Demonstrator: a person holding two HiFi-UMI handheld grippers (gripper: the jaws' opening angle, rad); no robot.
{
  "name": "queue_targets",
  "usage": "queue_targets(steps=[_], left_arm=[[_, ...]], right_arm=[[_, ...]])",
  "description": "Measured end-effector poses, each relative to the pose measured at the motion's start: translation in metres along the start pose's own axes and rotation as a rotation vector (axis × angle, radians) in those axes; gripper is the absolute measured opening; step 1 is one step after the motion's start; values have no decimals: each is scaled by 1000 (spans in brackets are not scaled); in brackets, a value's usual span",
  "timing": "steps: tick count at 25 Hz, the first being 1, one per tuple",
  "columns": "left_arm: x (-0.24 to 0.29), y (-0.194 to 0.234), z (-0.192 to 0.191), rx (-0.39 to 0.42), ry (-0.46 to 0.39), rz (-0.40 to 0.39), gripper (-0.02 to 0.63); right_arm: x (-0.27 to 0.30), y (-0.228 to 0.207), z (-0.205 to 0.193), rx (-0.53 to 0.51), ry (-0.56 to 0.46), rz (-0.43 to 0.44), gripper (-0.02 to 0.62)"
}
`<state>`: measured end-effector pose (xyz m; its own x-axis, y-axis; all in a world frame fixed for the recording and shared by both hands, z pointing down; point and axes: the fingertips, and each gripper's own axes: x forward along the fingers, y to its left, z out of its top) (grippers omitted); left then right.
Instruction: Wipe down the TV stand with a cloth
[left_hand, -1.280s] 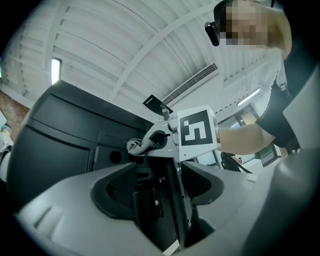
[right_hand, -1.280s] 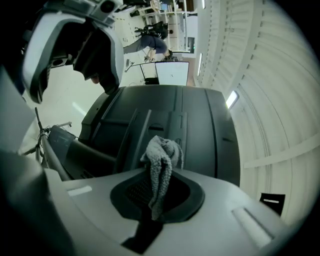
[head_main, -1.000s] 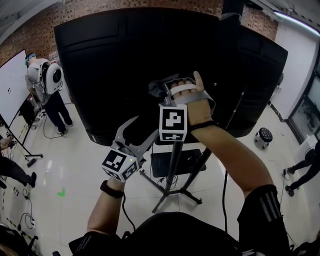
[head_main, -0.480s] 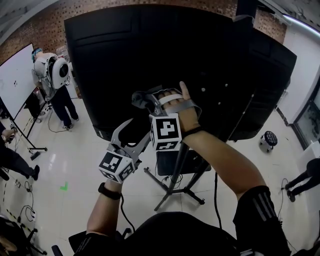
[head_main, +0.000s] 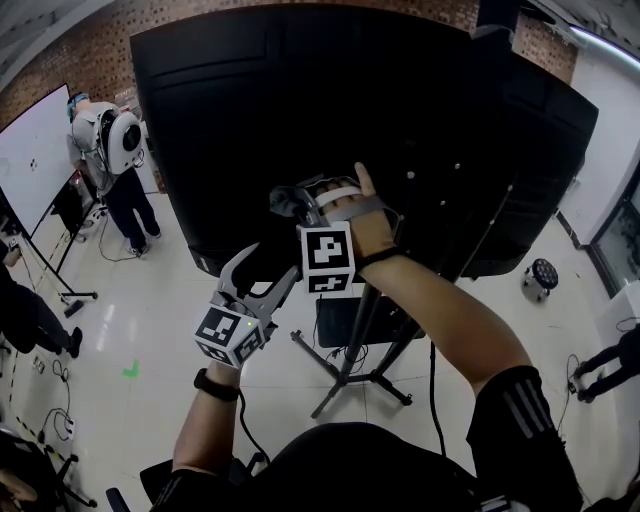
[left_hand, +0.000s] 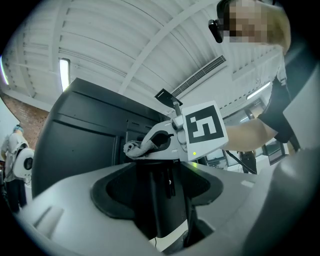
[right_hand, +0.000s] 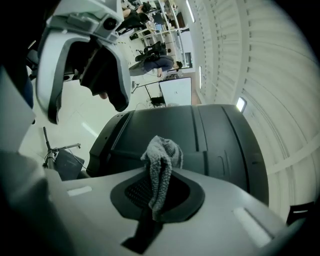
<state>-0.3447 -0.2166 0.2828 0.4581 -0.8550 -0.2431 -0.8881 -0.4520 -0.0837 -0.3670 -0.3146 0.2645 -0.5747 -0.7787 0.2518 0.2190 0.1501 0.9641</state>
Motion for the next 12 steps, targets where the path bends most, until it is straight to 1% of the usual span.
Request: queue_targets(steps=[6, 12], left_arm=[[17, -19, -3, -6, -6, -48, 285], [37, -35, -5, -21, -13, -88, 285]], right_arm=[[-11, 15, -43, -42, 99, 15, 20], [-19, 20, -70, -131, 164, -13, 20]])
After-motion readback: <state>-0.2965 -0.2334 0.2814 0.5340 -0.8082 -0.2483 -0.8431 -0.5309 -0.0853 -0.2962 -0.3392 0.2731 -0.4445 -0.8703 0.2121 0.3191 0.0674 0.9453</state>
